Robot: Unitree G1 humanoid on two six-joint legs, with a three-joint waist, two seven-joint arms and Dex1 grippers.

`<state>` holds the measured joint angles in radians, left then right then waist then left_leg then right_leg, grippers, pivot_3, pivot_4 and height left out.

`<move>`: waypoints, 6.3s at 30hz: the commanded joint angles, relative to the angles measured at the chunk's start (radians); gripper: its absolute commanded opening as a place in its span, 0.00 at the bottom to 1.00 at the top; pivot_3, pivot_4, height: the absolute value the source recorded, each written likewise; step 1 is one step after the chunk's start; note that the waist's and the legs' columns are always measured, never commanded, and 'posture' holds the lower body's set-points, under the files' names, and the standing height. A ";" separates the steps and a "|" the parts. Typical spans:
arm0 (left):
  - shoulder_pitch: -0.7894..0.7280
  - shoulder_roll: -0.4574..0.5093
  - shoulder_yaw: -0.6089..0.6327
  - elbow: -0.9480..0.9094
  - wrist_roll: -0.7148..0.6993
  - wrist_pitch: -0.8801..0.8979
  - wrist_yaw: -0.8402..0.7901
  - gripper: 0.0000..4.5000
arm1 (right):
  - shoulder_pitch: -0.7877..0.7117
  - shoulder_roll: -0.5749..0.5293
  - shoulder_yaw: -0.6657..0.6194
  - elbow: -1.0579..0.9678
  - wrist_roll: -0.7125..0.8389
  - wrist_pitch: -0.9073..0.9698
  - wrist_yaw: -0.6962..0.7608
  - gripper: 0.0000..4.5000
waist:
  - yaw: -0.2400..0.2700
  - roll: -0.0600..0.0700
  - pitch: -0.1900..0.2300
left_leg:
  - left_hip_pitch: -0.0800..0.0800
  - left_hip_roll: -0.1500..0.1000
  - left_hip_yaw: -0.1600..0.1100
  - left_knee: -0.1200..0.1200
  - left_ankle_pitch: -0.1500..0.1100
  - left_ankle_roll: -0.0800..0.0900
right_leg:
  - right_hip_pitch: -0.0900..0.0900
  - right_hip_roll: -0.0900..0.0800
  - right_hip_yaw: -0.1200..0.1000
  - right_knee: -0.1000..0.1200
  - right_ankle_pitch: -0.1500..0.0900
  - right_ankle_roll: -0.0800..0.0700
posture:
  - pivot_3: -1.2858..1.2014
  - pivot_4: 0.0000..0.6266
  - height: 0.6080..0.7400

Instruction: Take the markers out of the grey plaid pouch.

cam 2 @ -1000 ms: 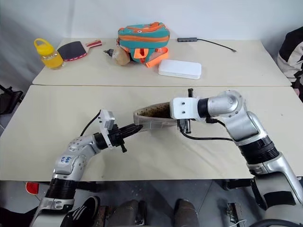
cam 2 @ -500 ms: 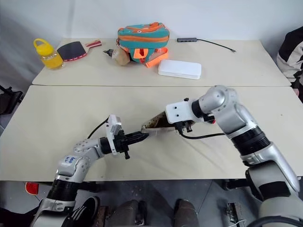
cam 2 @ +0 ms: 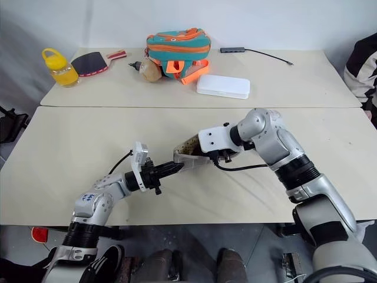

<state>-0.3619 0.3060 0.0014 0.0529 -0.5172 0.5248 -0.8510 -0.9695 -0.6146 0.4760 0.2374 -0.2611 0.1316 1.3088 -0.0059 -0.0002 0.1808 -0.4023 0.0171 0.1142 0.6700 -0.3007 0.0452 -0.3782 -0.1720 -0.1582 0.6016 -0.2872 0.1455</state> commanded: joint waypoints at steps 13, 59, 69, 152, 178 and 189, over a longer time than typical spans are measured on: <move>0.001 -0.014 0.000 -0.029 -0.008 -0.011 0.014 0.00 | -0.004 0.052 0.030 0.069 -0.068 -0.014 -0.042 0.34 | -0.005 0.000 0.000 | 0.002 0.001 0.000 0.001 0.000 0.000 | 0.001 0.000 0.000 0.001 0.000 0.000 | 0.52 0.24 1.00; 0.003 -0.031 0.011 -0.042 0.004 -0.045 0.041 0.00 | 0.066 -0.001 -0.036 -0.122 -0.042 0.064 0.023 0.01 | 0.001 -0.003 -0.004 | 0.003 0.001 0.000 0.000 0.000 -0.001 | 0.002 0.000 0.001 0.001 0.000 -0.001 | 0.52 0.24 1.00; -0.017 0.006 0.022 -0.047 -0.093 0.093 -0.032 0.00 | 0.053 -0.062 -0.070 -0.204 0.009 0.169 0.059 0.01 | 0.001 -0.003 -0.004 | 0.001 0.001 -0.001 -0.002 0.000 -0.001 | 0.001 0.000 0.000 -0.001 0.000 -0.001 | 0.52 0.24 1.00; -0.015 -0.037 0.009 0.017 -0.015 -0.114 -0.028 0.00 | 0.227 -0.116 -0.235 -0.458 0.352 0.468 -0.022 0.23 | 0.005 -0.003 -0.003 | -0.001 0.001 -0.001 -0.003 0.000 -0.001 | 0.002 0.000 -0.001 -0.006 0.000 0.000 | 0.52 0.24 1.00; -0.096 0.084 0.098 0.115 0.150 -0.423 0.042 0.00 | 0.029 0.011 -0.482 -0.462 0.715 0.563 -0.243 0.23 | 0.003 -0.003 -0.003 | -0.001 0.000 -0.002 -0.004 0.000 -0.001 | 0.000 0.001 -0.002 -0.005 0.000 0.000 | 0.52 0.24 1.00; -0.105 0.287 0.218 0.255 0.348 -0.745 0.204 0.00 | 0.320 -0.234 -0.290 -0.317 0.386 0.250 -0.213 0.23 | -0.002 -0.004 -0.002 | -0.001 0.000 0.002 -0.007 -0.001 0.000 | -0.002 0.001 0.000 -0.006 0.000 0.000 | 0.52 0.24 1.00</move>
<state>-0.4644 0.5886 0.2295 0.3029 -0.2175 -0.1606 -0.6760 -0.6476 -0.8459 0.1923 -0.0704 0.1533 0.4371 1.1088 -0.0075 -0.0041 0.1787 -0.4035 0.0167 0.1167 0.6636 -0.3013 0.0446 -0.3806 -0.1712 -0.1583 0.5952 -0.2872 0.1454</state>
